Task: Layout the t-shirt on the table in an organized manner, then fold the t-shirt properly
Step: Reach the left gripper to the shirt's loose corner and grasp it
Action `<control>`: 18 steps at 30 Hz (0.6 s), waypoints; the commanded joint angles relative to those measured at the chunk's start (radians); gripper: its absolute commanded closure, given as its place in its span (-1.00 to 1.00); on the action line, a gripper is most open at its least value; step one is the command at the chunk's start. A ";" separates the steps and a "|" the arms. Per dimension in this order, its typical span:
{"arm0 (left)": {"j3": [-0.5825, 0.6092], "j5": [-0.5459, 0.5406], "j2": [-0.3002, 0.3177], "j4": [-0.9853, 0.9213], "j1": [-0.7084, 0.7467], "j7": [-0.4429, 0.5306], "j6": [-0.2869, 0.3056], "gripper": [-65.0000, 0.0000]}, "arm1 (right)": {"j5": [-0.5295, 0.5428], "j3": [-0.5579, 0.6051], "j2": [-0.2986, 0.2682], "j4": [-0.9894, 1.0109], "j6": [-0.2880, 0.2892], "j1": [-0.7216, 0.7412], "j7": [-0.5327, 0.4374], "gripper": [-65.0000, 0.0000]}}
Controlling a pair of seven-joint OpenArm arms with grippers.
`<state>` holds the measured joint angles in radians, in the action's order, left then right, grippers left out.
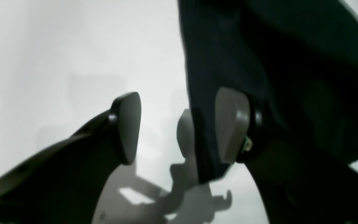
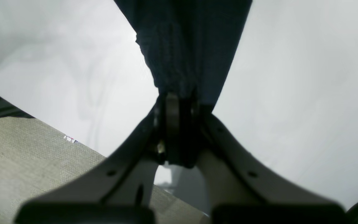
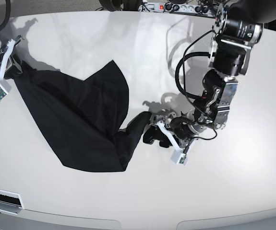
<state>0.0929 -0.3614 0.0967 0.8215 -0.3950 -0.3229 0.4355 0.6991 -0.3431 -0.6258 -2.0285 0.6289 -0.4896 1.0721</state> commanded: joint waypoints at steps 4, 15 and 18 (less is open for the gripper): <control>0.000 0.015 -0.028 -0.136 -0.067 0.060 0.029 -0.19 | 0.006 -0.011 -0.017 -0.012 -0.001 0.003 -0.041 1.00; 0.000 0.014 -0.073 -0.194 -0.059 0.083 0.074 -0.19 | 0.007 -0.011 -0.017 -0.012 -0.008 0.002 -0.041 1.00; 0.000 0.014 -0.095 -0.194 -0.060 0.083 0.051 -0.04 | 0.006 -0.011 -0.017 -0.012 -0.008 0.002 -0.041 1.00</control>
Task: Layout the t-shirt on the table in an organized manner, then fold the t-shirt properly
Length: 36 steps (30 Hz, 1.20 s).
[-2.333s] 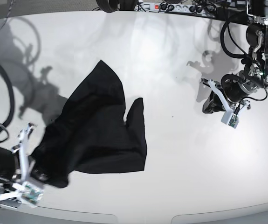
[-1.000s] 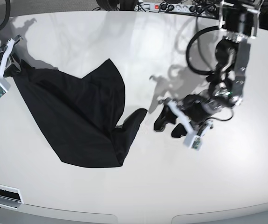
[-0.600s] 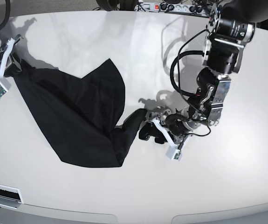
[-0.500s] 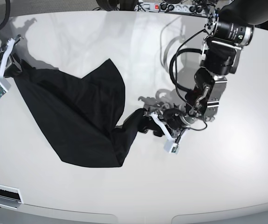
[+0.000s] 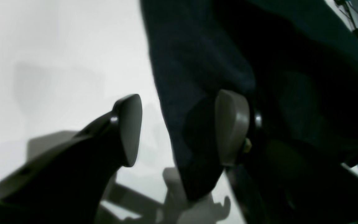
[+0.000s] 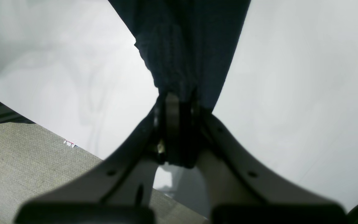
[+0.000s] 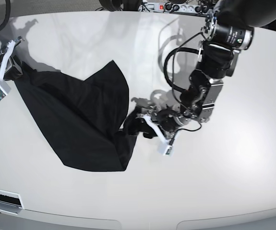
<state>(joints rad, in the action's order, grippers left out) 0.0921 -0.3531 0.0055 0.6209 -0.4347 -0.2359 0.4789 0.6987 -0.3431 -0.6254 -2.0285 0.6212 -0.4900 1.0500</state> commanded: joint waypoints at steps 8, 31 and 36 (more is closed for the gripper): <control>0.001 0.091 -0.005 0.023 -0.034 -0.024 -0.208 1.00 | 0.007 -0.011 -0.018 -0.013 0.001 0.022 -0.045 1.00; 0.001 0.222 0.311 0.429 -0.179 -0.329 -0.353 1.00 | 0.280 -0.352 -0.018 -0.041 0.077 0.083 0.020 1.00; 0.001 0.119 0.410 0.446 -0.233 -0.347 -0.320 1.00 | 0.267 -0.349 -0.008 0.039 0.077 0.084 0.019 1.00</control>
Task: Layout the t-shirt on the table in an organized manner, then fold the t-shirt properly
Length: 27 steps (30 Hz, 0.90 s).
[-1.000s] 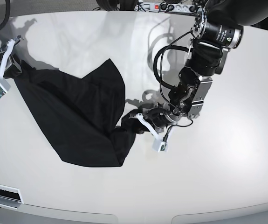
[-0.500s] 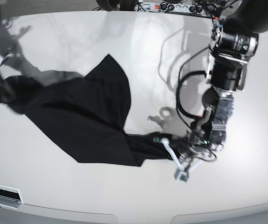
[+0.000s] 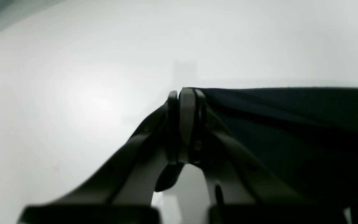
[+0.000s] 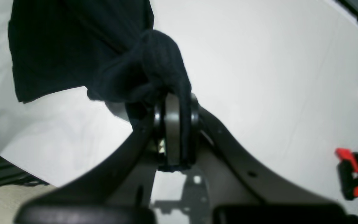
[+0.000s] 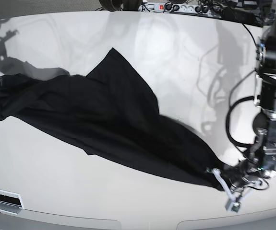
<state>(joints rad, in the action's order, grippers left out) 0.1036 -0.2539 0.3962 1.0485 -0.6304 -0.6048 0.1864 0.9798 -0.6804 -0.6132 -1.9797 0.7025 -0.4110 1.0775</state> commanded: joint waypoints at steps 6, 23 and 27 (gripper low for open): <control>-0.010 -0.107 0.079 0.089 -0.063 -0.025 0.062 1.00 | -0.015 -0.011 -0.004 0.166 -0.017 0.007 -0.011 0.22; -0.010 -0.175 0.086 0.097 -0.026 -0.025 0.091 1.00 | 0.407 0.037 0.151 0.008 -0.004 0.010 0.134 0.14; -0.010 -0.174 0.071 0.097 0.010 -0.016 0.091 1.00 | 0.356 0.235 0.192 -0.001 -0.004 0.010 0.139 0.18</control>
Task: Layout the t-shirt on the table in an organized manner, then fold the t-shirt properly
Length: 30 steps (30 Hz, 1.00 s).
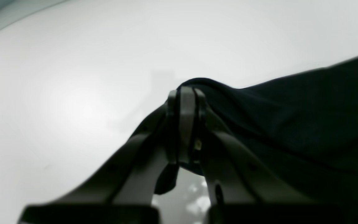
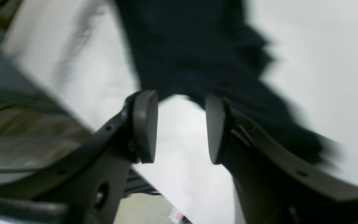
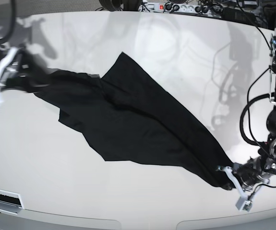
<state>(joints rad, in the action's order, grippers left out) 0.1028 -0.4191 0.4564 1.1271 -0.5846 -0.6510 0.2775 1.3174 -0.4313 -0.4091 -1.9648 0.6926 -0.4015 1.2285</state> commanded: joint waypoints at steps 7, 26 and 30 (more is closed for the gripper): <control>-0.010 -0.002 0.009 0.018 -0.011 0.048 0.000 1.00 | -0.523 0.337 -0.012 -0.016 0.006 0.053 -0.219 0.18; -0.010 -0.002 0.009 0.018 -0.008 0.052 0.000 1.00 | -1.111 0.754 -0.001 0.392 -0.329 0.317 -0.498 -0.30; -0.010 -0.002 0.010 0.018 -0.009 0.053 0.000 1.00 | -1.191 0.743 -0.010 0.380 -0.435 0.359 -0.490 -0.30</control>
<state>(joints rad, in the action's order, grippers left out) 0.1028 -0.4122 0.4538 1.1271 -0.5602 -0.6254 0.2775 0.1272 0.3222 -0.4068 -1.5608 0.2619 -0.0612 0.7563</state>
